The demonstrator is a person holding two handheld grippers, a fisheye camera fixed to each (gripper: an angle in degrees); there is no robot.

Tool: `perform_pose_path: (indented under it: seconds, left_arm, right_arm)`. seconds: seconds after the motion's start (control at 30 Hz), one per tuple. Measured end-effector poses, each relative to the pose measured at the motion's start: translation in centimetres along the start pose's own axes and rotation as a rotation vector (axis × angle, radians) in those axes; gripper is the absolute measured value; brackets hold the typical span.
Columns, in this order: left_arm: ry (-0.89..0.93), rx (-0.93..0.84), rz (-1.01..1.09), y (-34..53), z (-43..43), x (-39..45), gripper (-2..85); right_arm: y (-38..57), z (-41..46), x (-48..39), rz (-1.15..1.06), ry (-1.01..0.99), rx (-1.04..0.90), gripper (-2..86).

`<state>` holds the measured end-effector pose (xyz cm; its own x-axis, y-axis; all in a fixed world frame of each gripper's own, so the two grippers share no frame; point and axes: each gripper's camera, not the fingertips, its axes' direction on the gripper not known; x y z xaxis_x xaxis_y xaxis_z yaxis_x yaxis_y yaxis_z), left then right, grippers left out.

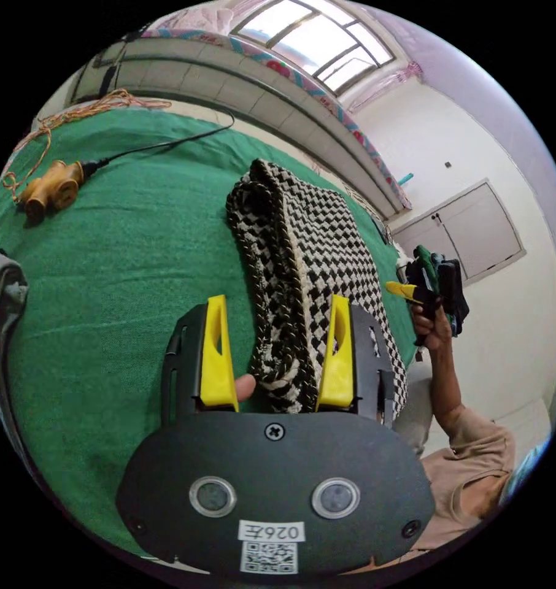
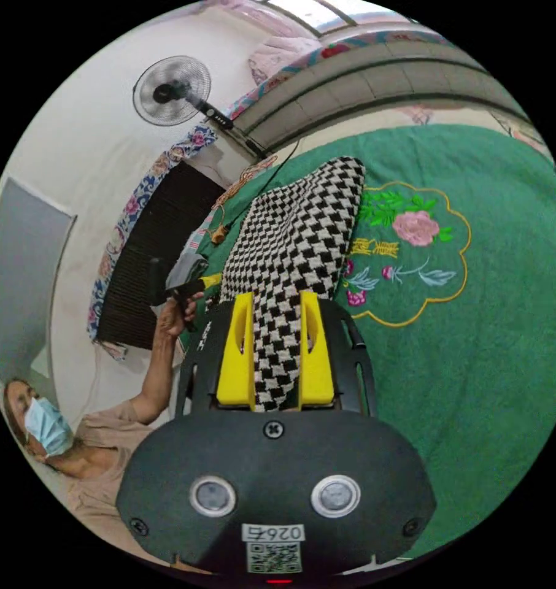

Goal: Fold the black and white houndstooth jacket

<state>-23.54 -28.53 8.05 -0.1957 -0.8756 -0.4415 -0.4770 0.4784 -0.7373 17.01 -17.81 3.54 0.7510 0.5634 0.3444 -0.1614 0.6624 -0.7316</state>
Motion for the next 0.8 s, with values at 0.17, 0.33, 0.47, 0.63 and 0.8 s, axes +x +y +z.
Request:
perform_pose_path:
  seconds: [0.17, 0.33, 0.47, 0.63, 0.8]
  left_arm:
    - [0.096, -0.072, 0.051, -1.0, 1.9, 0.9, 19.8]
    - [-0.047, -0.144, 0.154, -1.4, 3.9, 2.9, 12.7]
    - [-0.043, -0.157, 0.171, -1.8, 5.4, 3.4, 11.2]
    - [0.021, -0.110, 0.193, -2.1, 7.3, 3.8, 11.5]
    - [0.074, -0.137, 0.192, -2.4, 9.7, 5.1, 8.9]
  right_arm:
    - [0.7, 1.6, 6.8, 0.098, -0.098, -0.030, 14.6]
    - [0.8, 3.9, 9.9, 0.067, -0.120, -0.069, 13.3]
    - [1.5, 3.0, 12.9, 0.103, -0.224, -0.049, 13.2]
    - [2.5, 2.9, 16.0, 0.142, -0.250, -0.018, 10.0]
    - [3.2, 2.2, 16.0, 0.094, -0.235, -0.030, 11.5]
